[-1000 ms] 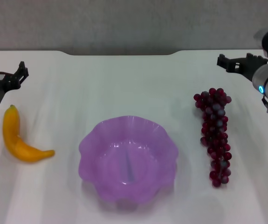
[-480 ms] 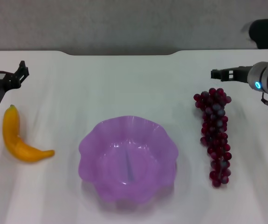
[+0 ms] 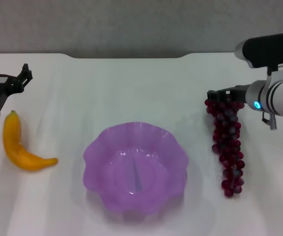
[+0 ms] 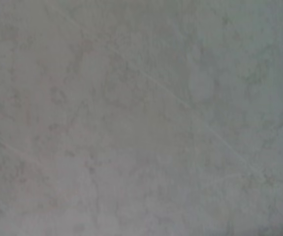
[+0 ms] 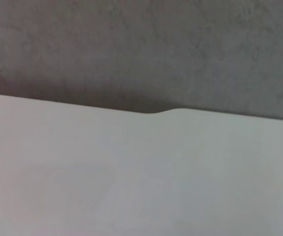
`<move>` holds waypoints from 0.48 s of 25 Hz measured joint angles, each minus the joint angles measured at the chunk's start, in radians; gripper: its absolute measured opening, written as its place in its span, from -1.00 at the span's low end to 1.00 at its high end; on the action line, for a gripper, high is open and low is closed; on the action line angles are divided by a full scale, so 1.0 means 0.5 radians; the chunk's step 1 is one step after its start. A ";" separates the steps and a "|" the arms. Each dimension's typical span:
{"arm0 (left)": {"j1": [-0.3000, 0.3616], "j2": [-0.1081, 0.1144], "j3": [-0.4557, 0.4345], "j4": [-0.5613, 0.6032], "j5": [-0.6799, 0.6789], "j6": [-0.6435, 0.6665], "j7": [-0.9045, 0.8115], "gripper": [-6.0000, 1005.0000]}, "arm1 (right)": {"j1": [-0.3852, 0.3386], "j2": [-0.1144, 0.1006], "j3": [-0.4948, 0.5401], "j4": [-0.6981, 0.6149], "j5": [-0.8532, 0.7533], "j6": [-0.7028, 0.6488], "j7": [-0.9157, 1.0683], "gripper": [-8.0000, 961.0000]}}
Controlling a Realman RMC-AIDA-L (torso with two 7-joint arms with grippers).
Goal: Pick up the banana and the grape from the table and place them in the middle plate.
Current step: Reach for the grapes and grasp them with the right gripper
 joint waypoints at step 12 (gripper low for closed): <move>0.011 -0.002 0.003 0.002 0.000 -0.001 0.000 0.77 | -0.074 0.030 0.008 -0.032 0.000 0.072 -0.023 0.79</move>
